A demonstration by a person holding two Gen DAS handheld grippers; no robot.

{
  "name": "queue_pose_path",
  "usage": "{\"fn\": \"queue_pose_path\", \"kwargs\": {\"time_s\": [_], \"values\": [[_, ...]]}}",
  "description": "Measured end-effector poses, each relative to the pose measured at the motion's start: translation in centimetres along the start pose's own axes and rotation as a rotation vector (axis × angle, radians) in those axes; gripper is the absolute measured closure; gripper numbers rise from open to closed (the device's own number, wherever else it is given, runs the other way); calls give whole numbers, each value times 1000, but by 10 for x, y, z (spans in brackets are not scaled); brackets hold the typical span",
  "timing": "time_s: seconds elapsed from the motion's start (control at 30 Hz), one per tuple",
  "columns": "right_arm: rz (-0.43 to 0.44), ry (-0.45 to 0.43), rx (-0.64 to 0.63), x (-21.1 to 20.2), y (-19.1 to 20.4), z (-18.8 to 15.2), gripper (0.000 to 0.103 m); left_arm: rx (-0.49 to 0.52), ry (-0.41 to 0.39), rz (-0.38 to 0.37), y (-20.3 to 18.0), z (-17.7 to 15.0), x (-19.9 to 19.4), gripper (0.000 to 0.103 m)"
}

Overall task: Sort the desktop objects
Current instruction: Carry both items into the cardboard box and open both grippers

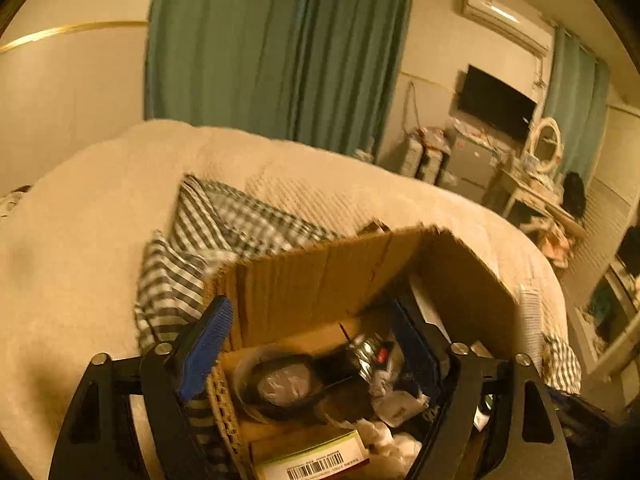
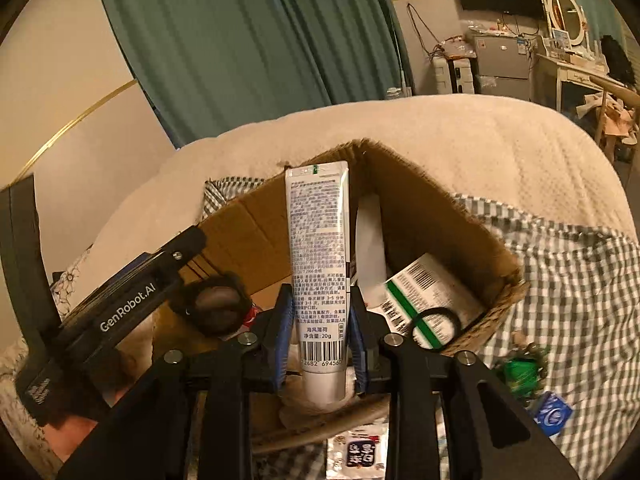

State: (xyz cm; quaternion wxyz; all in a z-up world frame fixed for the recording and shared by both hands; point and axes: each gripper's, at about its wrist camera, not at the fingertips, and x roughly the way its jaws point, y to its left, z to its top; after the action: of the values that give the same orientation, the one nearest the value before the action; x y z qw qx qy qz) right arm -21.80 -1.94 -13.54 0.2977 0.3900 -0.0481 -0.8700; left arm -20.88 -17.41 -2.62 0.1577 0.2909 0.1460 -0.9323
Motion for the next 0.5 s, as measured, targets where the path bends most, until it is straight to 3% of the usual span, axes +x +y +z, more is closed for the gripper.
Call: {"fn": "queue_pose_path", "kwargs": {"time_s": [0.07, 0.1, 0.2, 0.3, 0.5], "values": [[-37, -4, 25, -2, -5, -3, 50, -1, -1, -35, 0, -2, -2, 0], [-53, -17, 40, -8, -9, -4, 49, 1, -9, -32, 0, -2, -3, 0], [-72, -56, 87, -37, -23, -5, 48, 12, -15, -7, -4, -1, -6, 0], [-144, -105, 121, -77, -39, -11, 43, 17, -6, -14, -9, -1, -12, 0], [-275, -126, 190, -146, -65, -50, 43, 83, -37, -55, -37, -7, -58, 0]]}}
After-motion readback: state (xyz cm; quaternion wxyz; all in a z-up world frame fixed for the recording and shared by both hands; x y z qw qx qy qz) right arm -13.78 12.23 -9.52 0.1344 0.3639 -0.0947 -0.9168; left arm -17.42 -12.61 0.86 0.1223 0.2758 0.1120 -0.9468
